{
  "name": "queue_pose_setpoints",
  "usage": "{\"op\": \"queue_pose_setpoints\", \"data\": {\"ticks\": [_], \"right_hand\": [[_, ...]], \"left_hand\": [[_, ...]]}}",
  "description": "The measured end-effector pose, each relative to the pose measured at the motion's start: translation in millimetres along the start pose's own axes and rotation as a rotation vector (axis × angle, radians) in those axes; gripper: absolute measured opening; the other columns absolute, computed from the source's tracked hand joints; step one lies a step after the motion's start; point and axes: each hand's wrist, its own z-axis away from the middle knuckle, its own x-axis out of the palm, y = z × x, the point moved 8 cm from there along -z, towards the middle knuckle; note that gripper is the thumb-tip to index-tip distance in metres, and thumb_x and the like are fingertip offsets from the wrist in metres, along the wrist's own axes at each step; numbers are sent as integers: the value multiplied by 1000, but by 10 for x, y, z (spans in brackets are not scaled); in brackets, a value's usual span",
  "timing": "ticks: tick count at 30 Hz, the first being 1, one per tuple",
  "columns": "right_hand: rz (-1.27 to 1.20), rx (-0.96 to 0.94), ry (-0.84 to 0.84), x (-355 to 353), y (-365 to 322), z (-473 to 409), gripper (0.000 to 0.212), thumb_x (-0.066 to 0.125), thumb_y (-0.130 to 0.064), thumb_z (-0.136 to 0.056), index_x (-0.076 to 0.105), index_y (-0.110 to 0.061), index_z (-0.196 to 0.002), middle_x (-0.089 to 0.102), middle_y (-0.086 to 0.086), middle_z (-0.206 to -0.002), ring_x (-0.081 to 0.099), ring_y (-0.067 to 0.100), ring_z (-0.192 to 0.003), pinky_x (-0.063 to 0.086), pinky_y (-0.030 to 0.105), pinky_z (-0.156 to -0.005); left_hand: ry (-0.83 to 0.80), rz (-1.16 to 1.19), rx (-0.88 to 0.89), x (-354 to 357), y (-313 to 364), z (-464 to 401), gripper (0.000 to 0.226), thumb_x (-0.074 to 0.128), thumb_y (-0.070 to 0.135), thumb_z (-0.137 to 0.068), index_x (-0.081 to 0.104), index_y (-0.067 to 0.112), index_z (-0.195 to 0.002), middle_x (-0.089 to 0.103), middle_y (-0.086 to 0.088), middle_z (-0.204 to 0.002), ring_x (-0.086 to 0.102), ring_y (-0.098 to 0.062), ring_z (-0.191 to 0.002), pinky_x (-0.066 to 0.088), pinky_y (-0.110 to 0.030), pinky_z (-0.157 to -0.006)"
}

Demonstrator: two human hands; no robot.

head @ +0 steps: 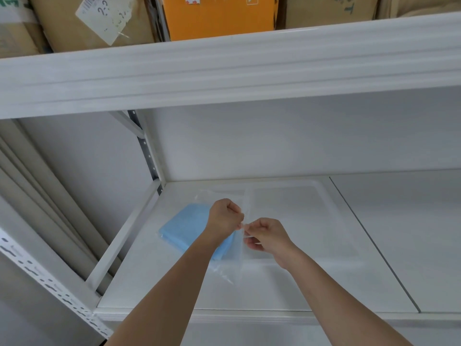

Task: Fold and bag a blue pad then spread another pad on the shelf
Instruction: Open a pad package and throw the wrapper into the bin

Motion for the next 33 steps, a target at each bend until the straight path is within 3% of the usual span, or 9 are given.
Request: {"op": "queue_pose_setpoints", "data": {"ticks": [7, 12, 18, 21, 24, 29, 33], "right_hand": [[29, -35, 64, -111, 0, -34, 15, 64, -6, -87, 63, 9, -89, 70, 15, -79, 66, 23, -70, 59, 35, -74], [106, -61, 105, -117, -7, -40, 12, 60, -3, -85, 61, -2, -73, 68, 15, -73, 62, 21, -64, 59, 40, -77], [57, -46, 138, -123, -14, -37, 8, 52, 1, -86, 52, -3, -78, 71, 20, -82, 64, 25, -70, 58, 40, -77], [-19, 26, 73, -71, -11, 3, 13, 58, -16, -92, 51, -6, -85, 70, 15, -90, 66, 23, -69, 58, 36, -74], [93, 105, -49, 0, -8, 68, 33, 68, -38, -85, 56, -8, -91, 67, 5, -90, 67, 18, -69, 59, 29, -72], [64, 33, -97, 3, -36, 58, 14, 64, -17, -90, 57, -7, -82, 67, 6, -83, 66, 14, -66, 58, 31, -77], [53, -7, -40, -50, -60, 38, 12, 65, -11, -89, 59, -2, -83, 67, 13, -81, 65, 19, -69, 58, 33, -76]], "left_hand": [[-217, -126, -95, 188, -80, 87, 8, 57, 0, -85, 60, 3, -78, 66, -11, -80, 66, -18, -65, 58, -23, -67], [-210, -141, -75, 175, -85, 74, 10, 58, -5, -84, 59, 1, -76, 64, -11, -74, 67, -18, -65, 59, -25, -68], [-158, -92, -47, 105, -62, 67, 11, 58, -7, -81, 58, 3, -76, 63, -24, -75, 71, -25, -67, 61, -33, -71], [-102, -87, -26, 56, -45, 53, 12, 57, -6, -81, 56, 3, -73, 63, -25, -78, 71, -31, -70, 60, -38, -73], [-20, -68, -16, -14, -24, 6, 12, 56, -5, -81, 55, 3, -72, 64, -20, -75, 69, -27, -64, 60, -39, -74], [-23, 33, -29, 4, -4, -28, 9, 57, -5, -82, 57, 2, -77, 61, -13, -72, 66, -20, -59, 60, -35, -71], [-183, -58, -116, 149, -68, 33, 12, 62, 8, -87, 59, 4, -76, 67, -12, -79, 66, -20, -62, 60, -26, -65]]}}
